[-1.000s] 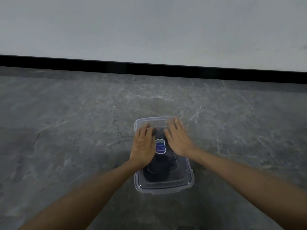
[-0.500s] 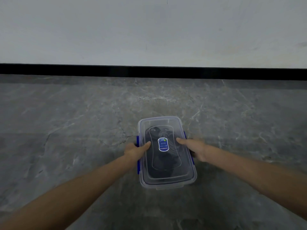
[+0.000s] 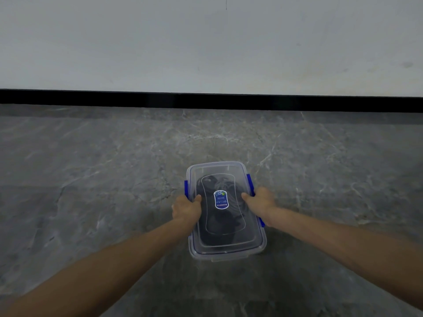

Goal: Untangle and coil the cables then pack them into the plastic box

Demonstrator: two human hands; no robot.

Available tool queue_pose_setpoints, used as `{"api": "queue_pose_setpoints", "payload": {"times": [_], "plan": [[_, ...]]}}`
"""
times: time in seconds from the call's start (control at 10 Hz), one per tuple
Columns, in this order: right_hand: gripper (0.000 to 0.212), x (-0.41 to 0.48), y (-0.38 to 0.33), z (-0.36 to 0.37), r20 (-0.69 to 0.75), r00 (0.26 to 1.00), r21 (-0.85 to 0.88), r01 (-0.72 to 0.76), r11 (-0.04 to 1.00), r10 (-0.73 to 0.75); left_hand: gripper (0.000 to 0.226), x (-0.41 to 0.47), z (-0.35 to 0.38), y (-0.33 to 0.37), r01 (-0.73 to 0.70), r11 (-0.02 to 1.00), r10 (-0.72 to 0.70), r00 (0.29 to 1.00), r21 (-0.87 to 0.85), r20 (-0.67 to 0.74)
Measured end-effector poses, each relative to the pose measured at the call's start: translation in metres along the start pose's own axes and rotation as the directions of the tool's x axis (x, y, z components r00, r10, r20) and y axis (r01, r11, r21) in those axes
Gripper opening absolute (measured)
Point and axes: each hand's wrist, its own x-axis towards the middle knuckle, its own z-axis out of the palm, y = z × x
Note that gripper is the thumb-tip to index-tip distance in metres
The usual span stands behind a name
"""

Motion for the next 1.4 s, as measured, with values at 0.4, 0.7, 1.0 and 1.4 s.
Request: {"api": "queue_pose_setpoints", "payload": {"times": [0.4, 0.7, 1.0, 1.4], "plan": [[0.028, -0.014, -0.014, 0.007, -0.072, 0.995, -0.293, 0.051, 0.955, -0.075, 0.037, -0.011, 0.002, 0.009, -0.056, 0.987, 0.055, 0.998, 0.151, 0.010], [0.063, -0.018, -0.004, 0.018, 0.227, 0.774, -0.682, 0.560, 0.471, -0.591, 0.060, -0.006, 0.012, -0.010, -0.634, 0.496, 0.647, 0.726, 0.594, 0.234], [0.081, -0.005, 0.001, 0.031, 0.304, 0.737, -0.697, 0.604, 0.386, -0.604, 0.076, 0.016, 0.024, -0.018, -0.666, 0.366, 0.652, 0.682, 0.650, 0.332], [0.044, -0.010, -0.049, 0.006, 0.315, 0.754, -0.617, 0.624, 0.479, -0.576, 0.044, 0.019, -0.015, 0.027, -0.753, 0.398, 0.730, 0.606, 0.525, 0.315]]}}
